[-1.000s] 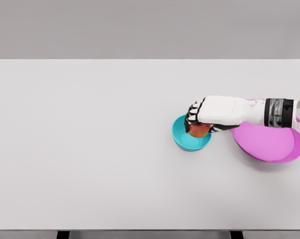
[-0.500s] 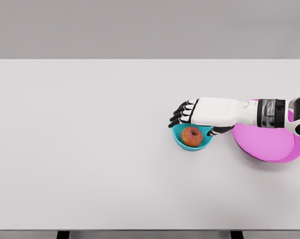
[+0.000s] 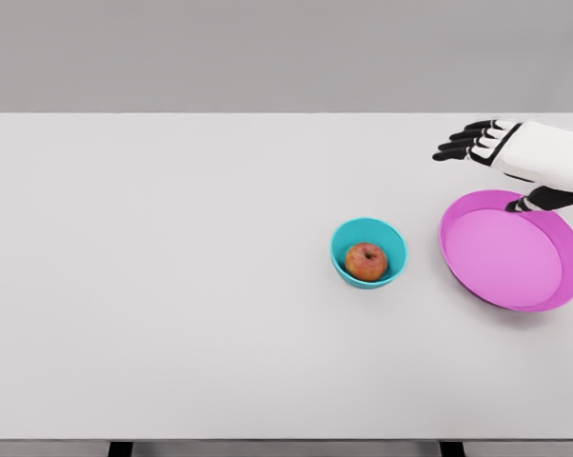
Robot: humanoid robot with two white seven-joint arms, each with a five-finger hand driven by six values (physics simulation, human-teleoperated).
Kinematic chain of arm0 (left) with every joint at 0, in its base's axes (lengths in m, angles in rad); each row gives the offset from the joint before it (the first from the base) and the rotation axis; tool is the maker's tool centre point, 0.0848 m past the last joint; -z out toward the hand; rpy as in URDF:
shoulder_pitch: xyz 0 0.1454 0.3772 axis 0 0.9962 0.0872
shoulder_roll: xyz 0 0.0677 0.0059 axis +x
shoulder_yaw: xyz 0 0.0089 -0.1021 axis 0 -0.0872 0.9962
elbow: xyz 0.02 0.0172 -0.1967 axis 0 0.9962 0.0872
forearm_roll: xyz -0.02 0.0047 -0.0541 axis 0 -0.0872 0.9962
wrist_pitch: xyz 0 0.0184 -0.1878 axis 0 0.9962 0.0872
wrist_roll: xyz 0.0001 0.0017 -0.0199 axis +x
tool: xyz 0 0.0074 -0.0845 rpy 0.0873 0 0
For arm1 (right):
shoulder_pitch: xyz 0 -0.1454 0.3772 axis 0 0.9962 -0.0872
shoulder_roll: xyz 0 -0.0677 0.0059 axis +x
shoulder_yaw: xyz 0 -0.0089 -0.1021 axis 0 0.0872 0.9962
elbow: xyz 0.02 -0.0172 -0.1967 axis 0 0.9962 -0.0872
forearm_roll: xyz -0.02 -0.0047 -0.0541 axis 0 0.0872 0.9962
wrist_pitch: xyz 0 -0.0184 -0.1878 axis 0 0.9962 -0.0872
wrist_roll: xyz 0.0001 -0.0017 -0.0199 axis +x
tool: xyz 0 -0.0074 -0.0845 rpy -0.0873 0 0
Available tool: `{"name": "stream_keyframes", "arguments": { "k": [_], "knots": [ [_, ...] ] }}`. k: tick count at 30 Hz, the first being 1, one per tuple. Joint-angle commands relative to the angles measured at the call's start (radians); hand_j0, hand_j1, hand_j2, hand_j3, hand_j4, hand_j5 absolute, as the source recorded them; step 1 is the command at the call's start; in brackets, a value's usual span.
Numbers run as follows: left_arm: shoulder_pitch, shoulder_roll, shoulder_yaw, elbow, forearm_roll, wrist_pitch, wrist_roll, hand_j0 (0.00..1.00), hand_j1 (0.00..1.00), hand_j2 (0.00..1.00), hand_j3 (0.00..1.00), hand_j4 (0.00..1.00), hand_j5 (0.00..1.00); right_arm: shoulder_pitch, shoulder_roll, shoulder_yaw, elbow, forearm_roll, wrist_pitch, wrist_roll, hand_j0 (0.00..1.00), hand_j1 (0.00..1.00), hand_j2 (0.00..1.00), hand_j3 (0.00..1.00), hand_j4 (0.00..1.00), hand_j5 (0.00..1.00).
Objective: Put the apple from the pink plate into the blue bowl with your right arm
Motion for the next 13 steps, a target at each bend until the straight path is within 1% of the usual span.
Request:
{"name": "stream_keyframes", "arguments": {
  "k": [1,3,4,7,13],
  "knots": [
    [0.000,0.000,0.000,0.000,0.000,0.000,-0.001,1.00,1.00,1.00,1.00,1.00,1.00,0.023,0.087,-0.072,0.012,-0.013,0.003,-0.001,1.00,1.00,1.00,1.00,1.00,1.00],
    [0.000,0.000,0.000,0.000,0.000,0.000,-0.001,1.00,1.00,1.00,1.00,1.00,1.00,0.126,0.140,-0.209,0.003,-0.010,0.003,-0.001,1.00,1.00,1.00,1.00,1.00,1.00],
    [0.000,0.000,0.000,0.000,0.000,0.000,-0.001,1.00,1.00,1.00,1.00,1.00,1.00,0.144,0.140,-0.232,0.003,-0.010,0.003,-0.001,1.00,1.00,1.00,1.00,1.00,1.00],
    [0.000,0.000,0.000,0.000,0.000,0.000,-0.001,1.00,1.00,1.00,1.00,1.00,1.00,0.157,0.143,-0.238,0.004,-0.011,0.003,-0.001,1.00,1.00,1.00,1.00,1.00,1.00],
    [0.000,0.000,0.000,0.000,0.000,0.000,-0.001,1.00,1.00,1.00,1.00,1.00,1.00,0.158,0.144,-0.239,0.001,-0.011,0.003,-0.001,1.00,1.00,1.00,1.00,1.00,1.00]
  ]
}}
